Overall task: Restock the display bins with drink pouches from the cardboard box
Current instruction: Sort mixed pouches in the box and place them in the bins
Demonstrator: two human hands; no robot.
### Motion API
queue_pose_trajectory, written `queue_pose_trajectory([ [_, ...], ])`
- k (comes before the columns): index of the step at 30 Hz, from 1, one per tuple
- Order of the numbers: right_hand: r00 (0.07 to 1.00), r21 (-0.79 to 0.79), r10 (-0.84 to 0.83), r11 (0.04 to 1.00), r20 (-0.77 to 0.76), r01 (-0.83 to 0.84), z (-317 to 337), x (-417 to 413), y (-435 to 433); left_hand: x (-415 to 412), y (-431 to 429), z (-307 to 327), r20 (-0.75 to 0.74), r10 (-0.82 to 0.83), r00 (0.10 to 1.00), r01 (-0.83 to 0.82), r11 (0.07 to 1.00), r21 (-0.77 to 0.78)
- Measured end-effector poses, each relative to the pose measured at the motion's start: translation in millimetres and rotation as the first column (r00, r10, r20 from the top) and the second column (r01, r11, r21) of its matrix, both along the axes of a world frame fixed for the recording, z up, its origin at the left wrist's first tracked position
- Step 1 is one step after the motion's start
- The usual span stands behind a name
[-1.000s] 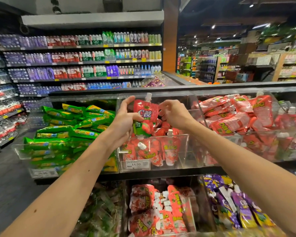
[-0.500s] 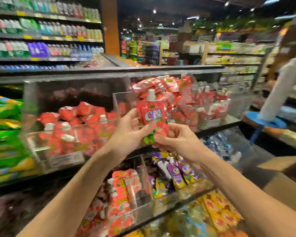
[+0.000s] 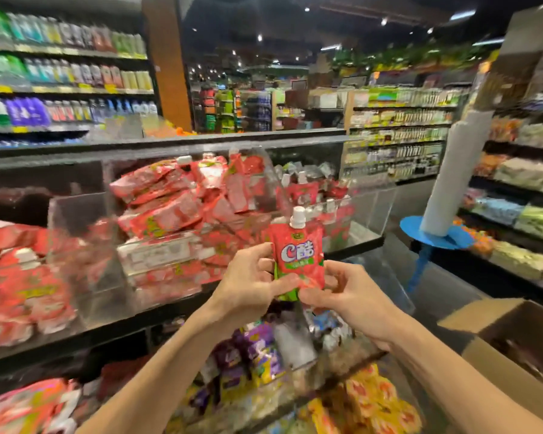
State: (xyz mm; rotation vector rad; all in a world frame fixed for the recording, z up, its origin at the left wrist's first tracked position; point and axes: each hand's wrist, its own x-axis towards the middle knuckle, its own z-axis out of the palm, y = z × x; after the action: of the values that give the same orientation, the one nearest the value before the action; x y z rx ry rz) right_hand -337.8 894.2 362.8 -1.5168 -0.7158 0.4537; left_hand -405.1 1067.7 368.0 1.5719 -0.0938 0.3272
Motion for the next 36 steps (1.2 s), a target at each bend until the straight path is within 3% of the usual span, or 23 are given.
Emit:
queue_pose_trajectory([
  [3, 0.998, 0.009, 0.061, 0.998, -0.005, -0.06, -6.7, 55.7, -27.5, 43.5, -30.8, -5.9, -0.019, 0.085, 0.996, -0.085, 0.996, -0.012],
  [5, 0.995, -0.004, 0.101, 0.995, 0.019, -0.101, -8.2, 93.5, -41.6, 71.4, -49.7, -8.0, -0.037, 0.203, 0.979, -0.199, 0.977, 0.076],
  [11, 0.973, -0.016, 0.223, 0.975, 0.051, -0.223, -0.2, 172.1, -74.7, 123.8, -92.8, 8.7, -0.066, 0.314, 0.947, -0.306, 0.946, 0.109],
  [14, 0.923, -0.033, 0.354, 0.935, 0.149, -0.353, 19.0, 189.9, -69.9, 136.1, -97.2, 29.4, 0.012, 0.38, 0.925, -0.372, 0.898, 0.235],
  [19, 0.906, 0.036, 0.369, 0.923, 0.21, -0.384, 65.1, 200.7, -51.2, 144.3, -86.2, 79.7, 0.154, 0.531, 0.833, -0.548, 0.756, 0.357],
  [23, 0.866, -0.055, 0.238, 0.97, 0.44, -0.238, 98.2, 224.6, -27.7, 154.3, -77.3, 110.3, 0.241, 0.62, 0.747, -0.658, 0.635, 0.404],
  [25, 0.902, -0.059, 0.211, 0.977, 0.376, -0.204, 106.6, 229.8, -18.2, 163.7, -77.3, 117.1, 0.213, 0.674, 0.707, -0.698, 0.617, 0.364],
  [27, 0.955, -0.08, 0.208, 0.977, 0.21, -0.195, 109.3, 230.2, -16.6, 171.4, -75.4, 112.3, 0.148, 0.714, 0.685, -0.713, 0.614, 0.337],
  [29, 0.982, -0.129, 0.17, 0.979, 0.078, -0.159, 109.0, 236.6, -21.1, 178.2, -75.6, 101.8, 0.109, 0.663, 0.741, -0.641, 0.65, 0.408],
  [32, 0.994, -0.205, 0.1, 0.975, 0.047, -0.088, 114.7, 260.1, -29.2, 194.4, -82.7, 96.4, 0.063, 0.517, 0.854, -0.461, 0.694, 0.553],
  [36, 0.99, -0.2, 0.008, 0.979, 0.141, 0.021, 130.6, 290.6, -29.0, 236.6, -84.2, 105.4, 0.137, 0.543, 0.828, -0.506, 0.62, 0.6],
])
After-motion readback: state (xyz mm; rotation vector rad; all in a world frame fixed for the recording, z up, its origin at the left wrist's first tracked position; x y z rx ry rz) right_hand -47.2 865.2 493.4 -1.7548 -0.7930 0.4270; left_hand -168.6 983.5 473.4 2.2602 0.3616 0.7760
